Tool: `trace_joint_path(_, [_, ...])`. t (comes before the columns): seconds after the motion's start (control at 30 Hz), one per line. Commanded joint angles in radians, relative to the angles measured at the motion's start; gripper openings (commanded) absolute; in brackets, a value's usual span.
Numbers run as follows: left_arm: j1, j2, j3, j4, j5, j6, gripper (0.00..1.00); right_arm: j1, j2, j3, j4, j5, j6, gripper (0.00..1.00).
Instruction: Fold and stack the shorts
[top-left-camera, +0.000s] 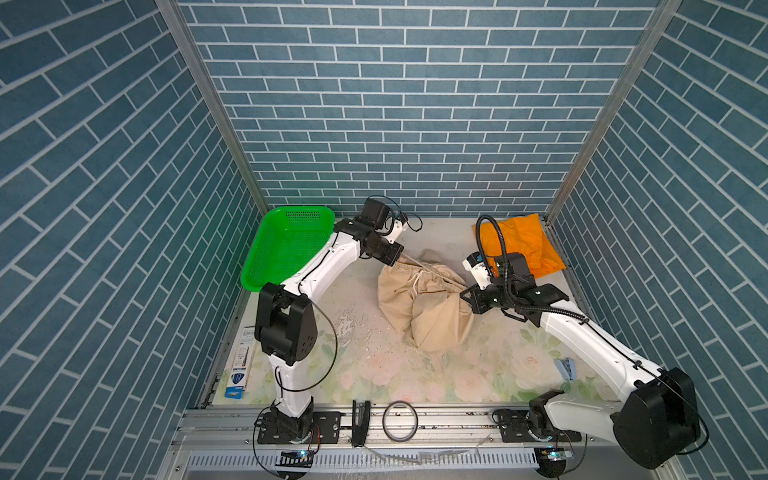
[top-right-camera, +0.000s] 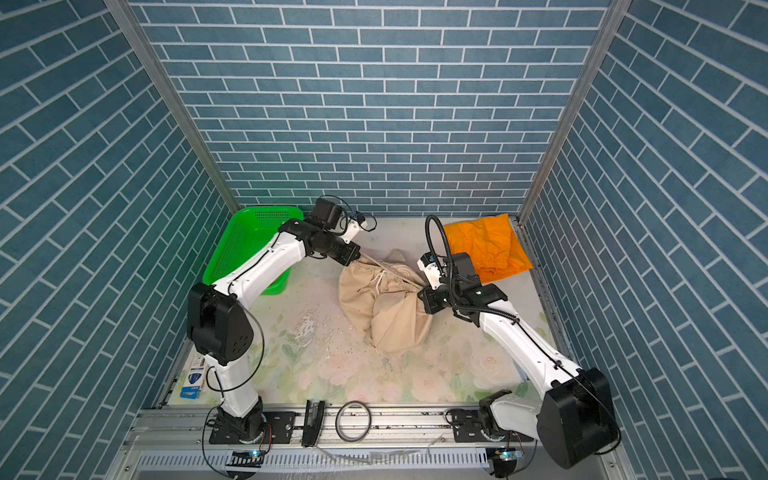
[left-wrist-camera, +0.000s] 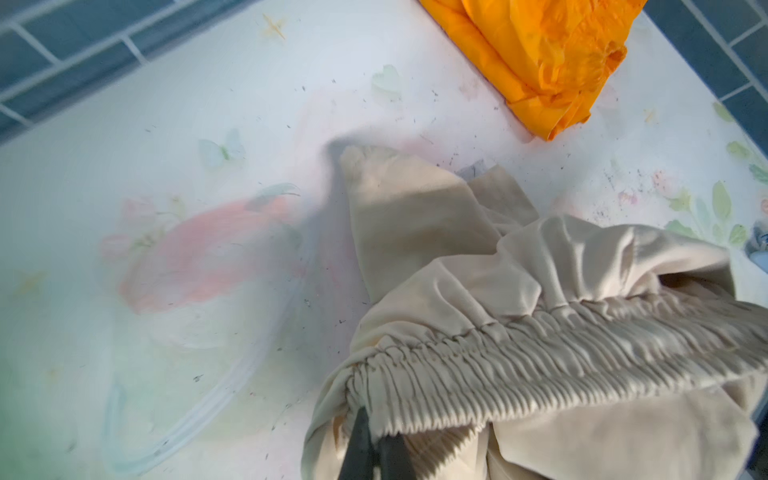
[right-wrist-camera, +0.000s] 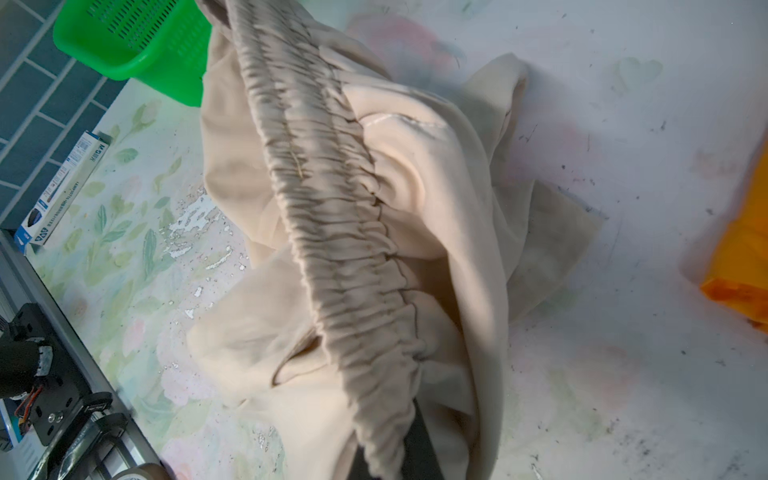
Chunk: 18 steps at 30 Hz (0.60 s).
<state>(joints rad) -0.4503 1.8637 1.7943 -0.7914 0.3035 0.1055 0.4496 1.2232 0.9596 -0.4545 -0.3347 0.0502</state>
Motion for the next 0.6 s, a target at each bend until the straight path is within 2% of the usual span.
trace_joint_path(0.0, [0.002, -0.082, 0.114, -0.185, -0.119, -0.044, 0.0, -0.003, -0.028, 0.112, -0.082, 0.037, -0.073, 0.0])
trace_joint_path(0.2, [0.003, -0.188, 0.237, -0.293, -0.2, -0.054, 0.0, -0.003, -0.018, 0.245, -0.144, 0.098, -0.125, 0.0])
trace_joint_path(0.3, [0.005, -0.228, 0.266, -0.311, -0.235, -0.044, 0.0, -0.003, -0.011, 0.301, -0.162, 0.058, -0.149, 0.0])
trace_joint_path(0.33, [0.004, -0.24, 0.261, -0.311, -0.241, -0.048, 0.0, -0.004, -0.005, 0.307, -0.166, 0.04, -0.154, 0.04])
trace_joint_path(0.4, [0.006, -0.264, 0.216, -0.289, -0.228, -0.053, 0.0, -0.004, 0.009, 0.289, -0.164, 0.012, -0.159, 0.07])
trace_joint_path(0.47, [0.006, -0.294, 0.12, -0.228, -0.21, -0.072, 0.0, -0.004, 0.02, 0.236, -0.14, -0.028, -0.147, 0.15])
trace_joint_path(0.57, [0.007, -0.334, -0.047, -0.116, -0.155, -0.109, 0.0, -0.001, 0.024, 0.134, -0.058, -0.101, -0.085, 0.17])
